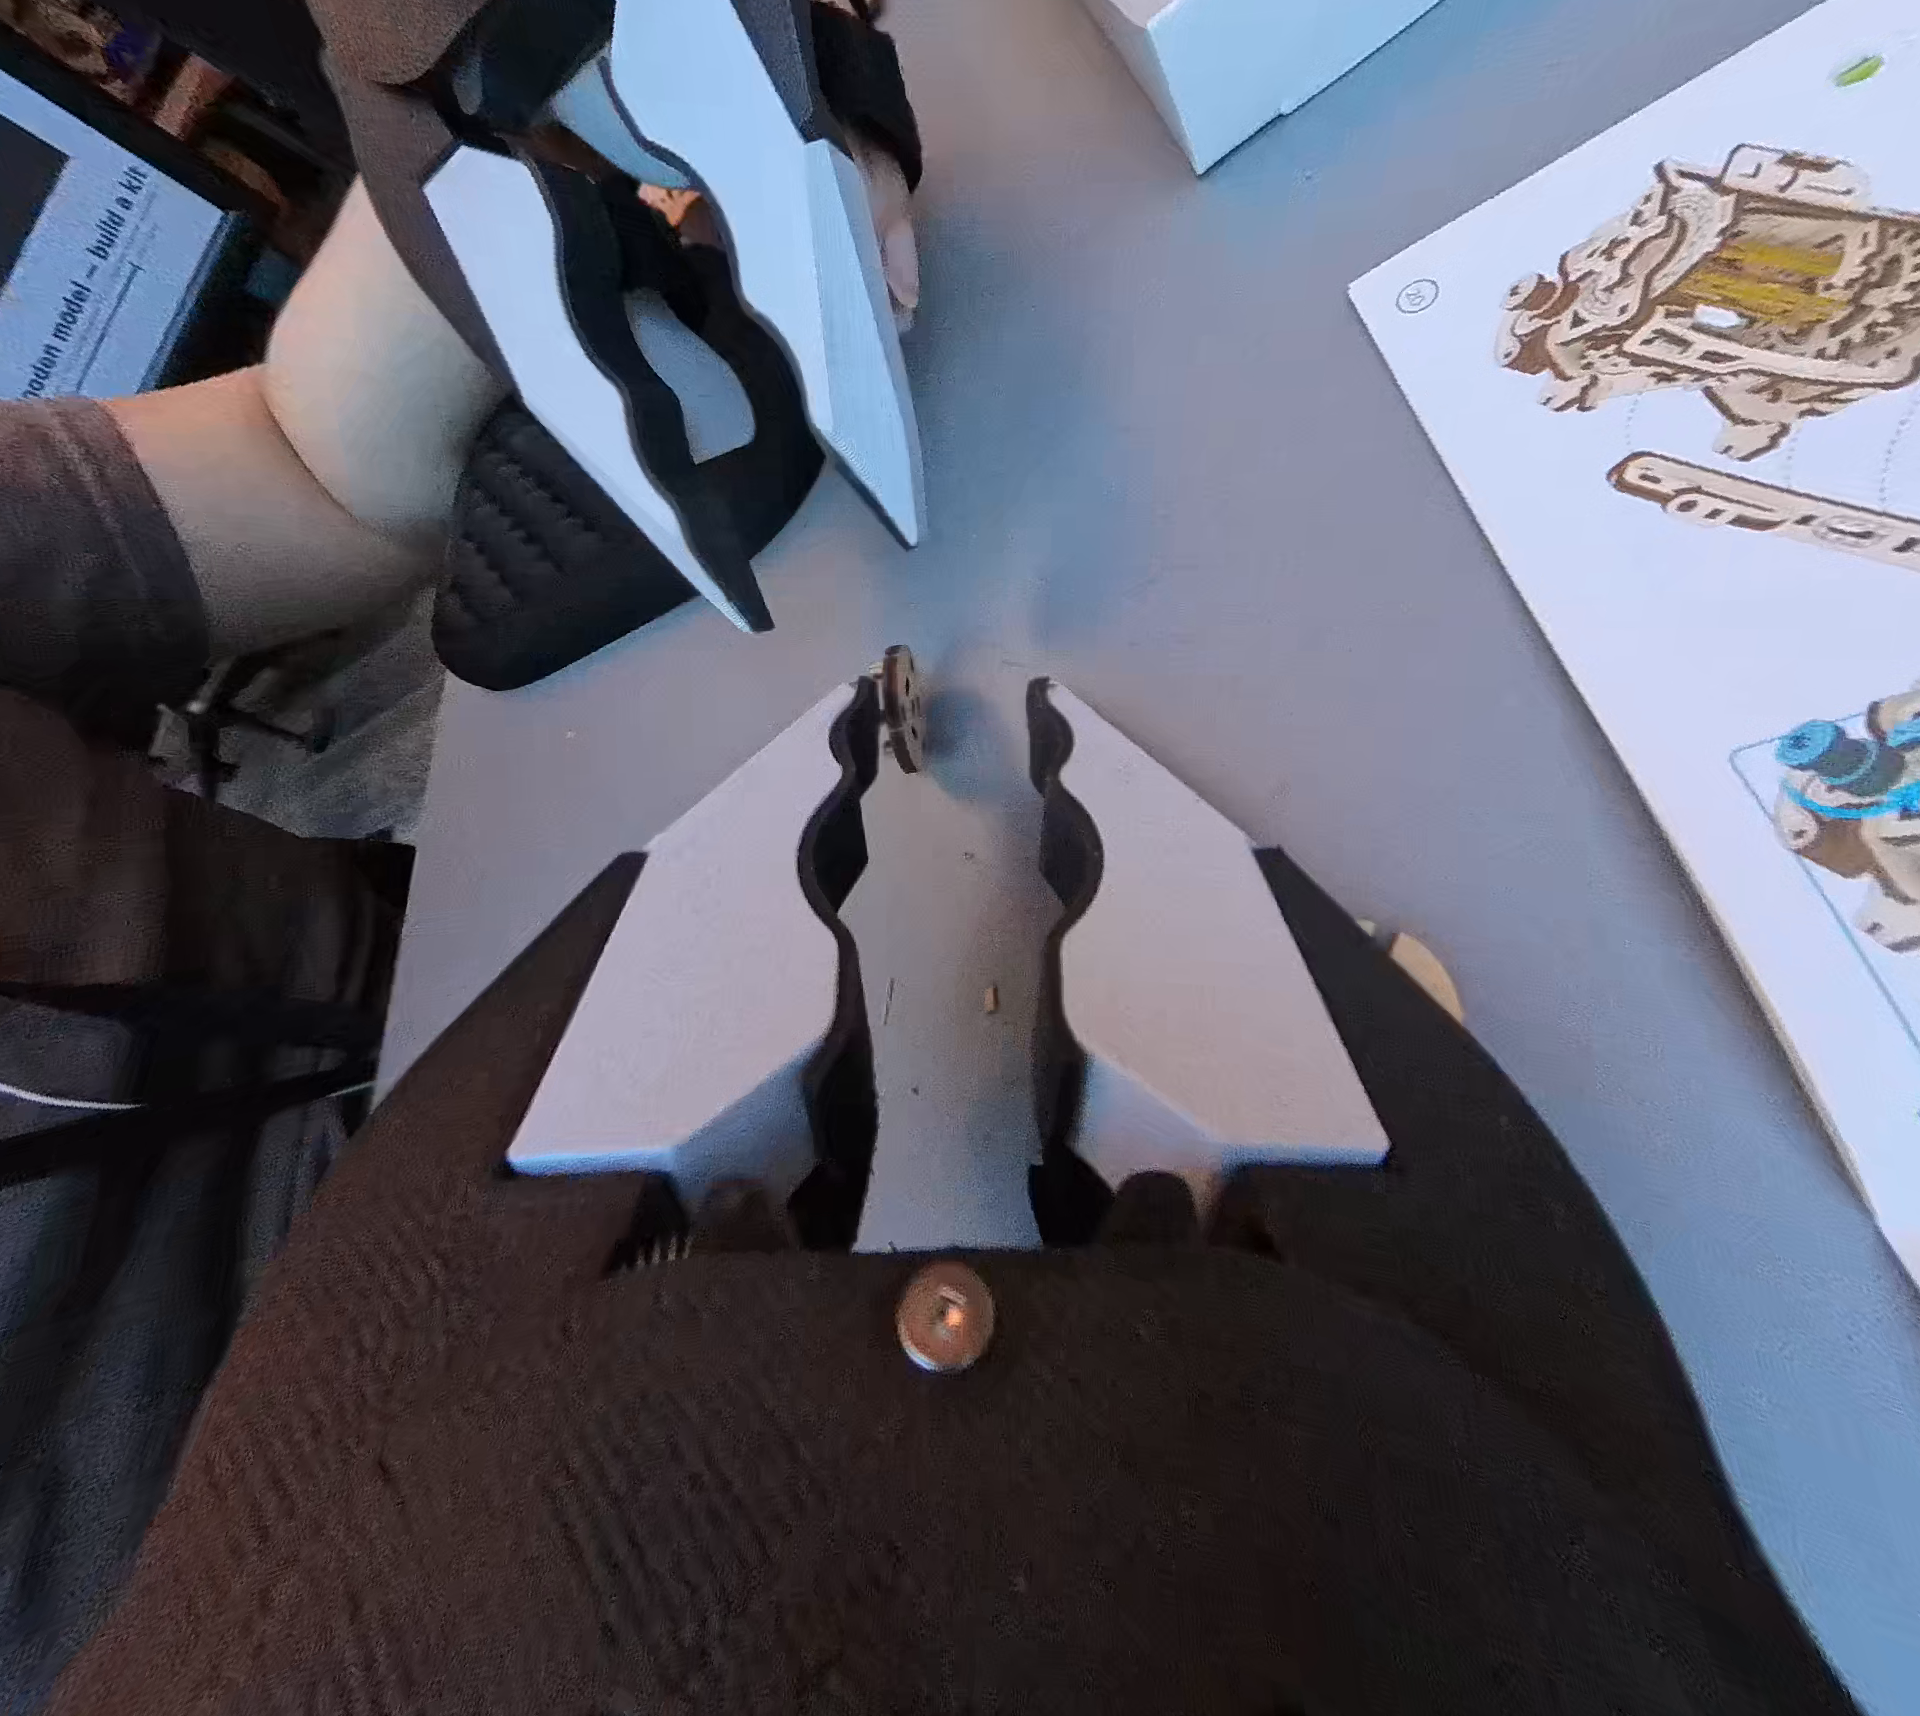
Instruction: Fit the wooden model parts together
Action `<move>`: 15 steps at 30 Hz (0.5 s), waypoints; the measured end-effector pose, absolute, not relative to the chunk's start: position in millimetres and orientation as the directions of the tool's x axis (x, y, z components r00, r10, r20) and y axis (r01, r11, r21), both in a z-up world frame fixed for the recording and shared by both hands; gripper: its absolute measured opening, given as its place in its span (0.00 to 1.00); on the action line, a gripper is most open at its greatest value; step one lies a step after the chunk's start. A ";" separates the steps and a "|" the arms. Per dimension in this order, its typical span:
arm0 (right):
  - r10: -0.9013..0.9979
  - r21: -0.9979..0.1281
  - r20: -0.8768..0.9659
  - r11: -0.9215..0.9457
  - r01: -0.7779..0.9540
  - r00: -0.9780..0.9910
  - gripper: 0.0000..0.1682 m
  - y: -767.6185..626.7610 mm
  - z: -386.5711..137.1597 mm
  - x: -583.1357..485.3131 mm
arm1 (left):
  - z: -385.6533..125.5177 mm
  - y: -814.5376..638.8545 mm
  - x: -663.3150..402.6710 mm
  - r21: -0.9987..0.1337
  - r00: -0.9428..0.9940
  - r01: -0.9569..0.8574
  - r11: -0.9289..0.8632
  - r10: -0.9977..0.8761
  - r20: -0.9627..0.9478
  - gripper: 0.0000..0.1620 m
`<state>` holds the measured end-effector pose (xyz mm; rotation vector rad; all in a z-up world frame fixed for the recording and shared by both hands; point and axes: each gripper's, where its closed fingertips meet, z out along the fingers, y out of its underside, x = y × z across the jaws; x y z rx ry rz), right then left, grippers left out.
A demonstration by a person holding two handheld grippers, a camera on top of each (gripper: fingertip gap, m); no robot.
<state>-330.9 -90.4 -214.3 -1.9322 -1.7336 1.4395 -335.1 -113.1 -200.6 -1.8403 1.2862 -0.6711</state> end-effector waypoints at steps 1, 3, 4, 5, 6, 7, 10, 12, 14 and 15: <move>0.862 -0.694 -0.486 -0.279 0.663 -0.146 0.16 -86.9 -214.1 -329.9 | -201.7 -112.1 -335.3 -0.826 0.354 -0.531 -0.187 -0.935 -0.015 0.21; 0.900 -0.726 -0.415 -0.241 0.644 -0.131 0.13 -77.9 -214.4 -328.8 | -202.6 -108.7 -335.7 -0.824 0.368 -0.535 -0.186 -0.929 -0.029 0.21; 0.907 -0.733 -0.402 -0.237 0.637 -0.124 0.13 -75.3 -214.7 -328.6 | -203.4 -108.1 -335.9 -0.821 0.371 -0.540 -0.186 -0.928 -0.033 0.21; 0.905 -0.729 -0.407 -0.237 0.642 -0.127 0.13 -75.8 -215.5 -327.8 | -204.8 -107.6 -336.0 -0.817 0.373 -0.545 -0.188 -0.927 -0.035 0.21; 0.900 -0.718 -0.416 -0.236 0.655 -0.132 0.13 -77.6 -217.2 -326.5 | -206.9 -105.8 -337.0 -0.811 0.383 -0.553 -0.193 -0.923 -0.041 0.21; 0.902 -0.712 -0.410 -0.223 0.666 -0.136 0.13 -78.2 -218.9 -325.1 | -209.2 -103.8 -337.7 -0.803 0.394 -0.562 -0.201 -0.918 -0.046 0.22; 0.933 -0.749 -0.298 -0.099 0.655 -0.200 0.10 -79.9 -220.1 -323.1 | -212.9 -99.7 -333.8 -0.793 0.416 -0.568 -0.219 -0.908 -0.048 0.25; 0.948 -0.745 -0.217 -0.008 0.667 -0.232 0.10 -81.6 -225.5 -321.7 | -216.9 -99.8 -330.7 -0.778 0.421 -0.582 -0.238 -0.906 -0.038 0.25; 0.948 -0.741 -0.187 0.036 0.671 -0.258 0.07 -86.3 -226.1 -321.5 | -224.3 -96.5 -333.3 -0.743 0.438 -0.622 -0.249 -0.897 -0.066 0.25; 0.950 -0.740 -0.175 0.048 0.671 -0.260 0.07 -87.0 -226.2 -321.7 | -226.9 -96.1 -333.7 -0.732 0.437 -0.636 -0.245 -0.896 -0.079 0.25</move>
